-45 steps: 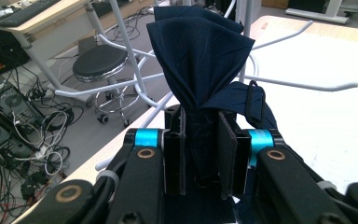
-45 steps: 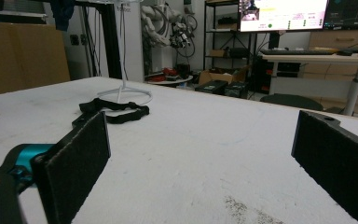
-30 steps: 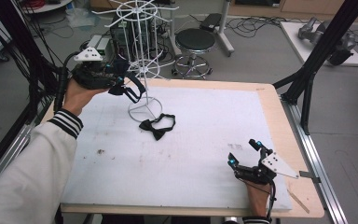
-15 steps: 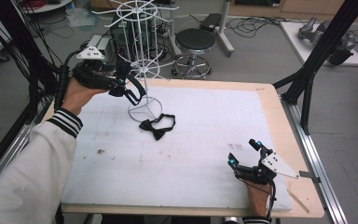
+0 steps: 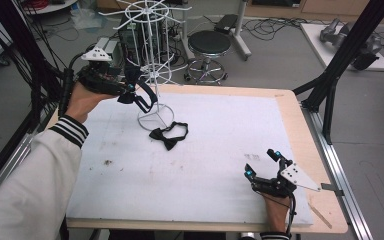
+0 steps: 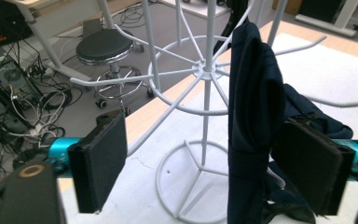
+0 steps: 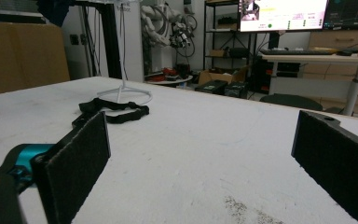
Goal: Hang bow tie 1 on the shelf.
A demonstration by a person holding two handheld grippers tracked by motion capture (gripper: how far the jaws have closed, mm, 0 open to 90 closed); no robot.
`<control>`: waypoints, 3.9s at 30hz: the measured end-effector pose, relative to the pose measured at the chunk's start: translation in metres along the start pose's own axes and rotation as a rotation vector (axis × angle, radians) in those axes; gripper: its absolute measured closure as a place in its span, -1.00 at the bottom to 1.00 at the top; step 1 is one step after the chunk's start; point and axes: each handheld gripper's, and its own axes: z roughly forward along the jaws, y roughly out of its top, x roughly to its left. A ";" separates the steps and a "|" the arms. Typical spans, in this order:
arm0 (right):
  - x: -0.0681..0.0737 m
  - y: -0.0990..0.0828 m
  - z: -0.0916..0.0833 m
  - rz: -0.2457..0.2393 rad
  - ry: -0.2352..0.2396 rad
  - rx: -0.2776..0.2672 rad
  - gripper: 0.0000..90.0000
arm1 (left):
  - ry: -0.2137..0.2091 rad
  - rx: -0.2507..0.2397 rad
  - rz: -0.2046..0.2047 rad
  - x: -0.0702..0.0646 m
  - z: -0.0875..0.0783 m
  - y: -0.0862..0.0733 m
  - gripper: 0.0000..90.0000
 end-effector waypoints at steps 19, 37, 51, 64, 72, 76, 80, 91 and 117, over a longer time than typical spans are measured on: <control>0.001 0.000 0.000 0.002 -0.002 0.004 -0.92 | 0.036 0.045 -0.063 0.005 -0.001 0.000 -0.71; 0.000 0.000 0.000 -0.002 -0.002 0.000 -0.92 | 0.022 0.082 -0.091 0.005 -0.004 0.006 -0.76; 0.001 0.000 0.000 0.004 -0.002 0.005 -0.92 | 0.010 -0.049 -0.093 -0.002 -0.026 -0.013 -0.76; 0.002 0.000 -0.001 0.006 -0.005 0.007 -0.92 | -0.015 -0.203 -0.086 -0.022 -0.046 -0.060 -0.77; 0.002 0.000 -0.001 -0.005 -0.007 0.000 -0.92 | -0.028 -0.267 -0.078 -0.031 -0.054 -0.091 -0.77; 0.002 0.000 -0.001 -0.002 -0.008 0.001 -0.92 | -0.032 -0.308 -0.087 -0.034 -0.059 -0.109 -0.77; 0.002 0.000 -0.001 -0.008 -0.008 -0.001 -0.92 | -0.032 -0.324 -0.097 -0.037 -0.063 -0.126 -0.77; 0.002 0.000 -0.001 0.002 -0.010 0.001 -0.92 | -0.043 -0.372 -0.084 -0.045 -0.070 -0.157 -0.77; 0.002 0.000 -0.001 -0.007 -0.010 0.000 -0.92 | -0.084 -0.389 -0.064 -0.051 -0.067 -0.184 -0.77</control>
